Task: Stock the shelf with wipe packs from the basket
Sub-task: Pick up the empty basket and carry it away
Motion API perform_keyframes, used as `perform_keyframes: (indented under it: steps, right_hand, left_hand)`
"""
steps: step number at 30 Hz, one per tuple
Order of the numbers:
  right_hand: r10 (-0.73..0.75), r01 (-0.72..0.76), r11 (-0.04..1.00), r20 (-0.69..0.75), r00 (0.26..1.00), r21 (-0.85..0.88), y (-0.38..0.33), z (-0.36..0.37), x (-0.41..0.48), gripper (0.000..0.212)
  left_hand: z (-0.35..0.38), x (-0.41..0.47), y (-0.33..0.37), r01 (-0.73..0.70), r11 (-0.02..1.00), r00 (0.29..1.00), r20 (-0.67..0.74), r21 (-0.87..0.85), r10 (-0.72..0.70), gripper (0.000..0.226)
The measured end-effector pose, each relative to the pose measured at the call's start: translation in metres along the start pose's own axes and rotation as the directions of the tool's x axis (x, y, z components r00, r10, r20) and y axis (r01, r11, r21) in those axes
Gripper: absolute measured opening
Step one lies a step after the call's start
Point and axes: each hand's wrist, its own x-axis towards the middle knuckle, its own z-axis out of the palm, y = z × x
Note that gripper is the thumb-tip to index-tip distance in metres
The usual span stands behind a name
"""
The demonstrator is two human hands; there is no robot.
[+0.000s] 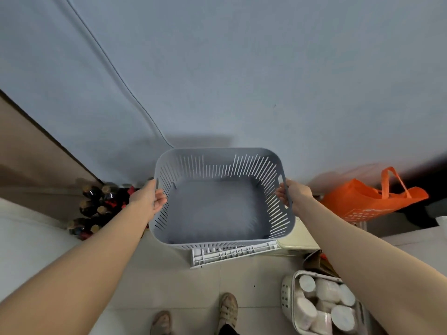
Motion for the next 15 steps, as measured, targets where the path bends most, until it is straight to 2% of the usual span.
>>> perform_keyframes:
  steps: [5,11,15]
  right_hand:
    - [0.036,-0.033,0.999,0.070,0.997,-0.039,0.015,0.010,0.033,0.026]
    - [0.025,-0.027,0.999,0.127,0.992,0.016,0.027,0.006,0.052,0.031]
    - [0.023,-0.021,0.999,0.116,0.993,-0.025,0.030,0.004,0.055,0.032]
  left_hand:
    - [0.005,0.021,-0.020,-0.013,0.999,0.997,-0.076,0.035,0.016,0.039]
    - [0.014,0.031,-0.040,-0.062,0.997,0.994,-0.086,0.037,0.065,0.039]
    - [0.014,0.031,-0.041,-0.070,0.997,0.993,-0.092,0.041,0.074,0.040]
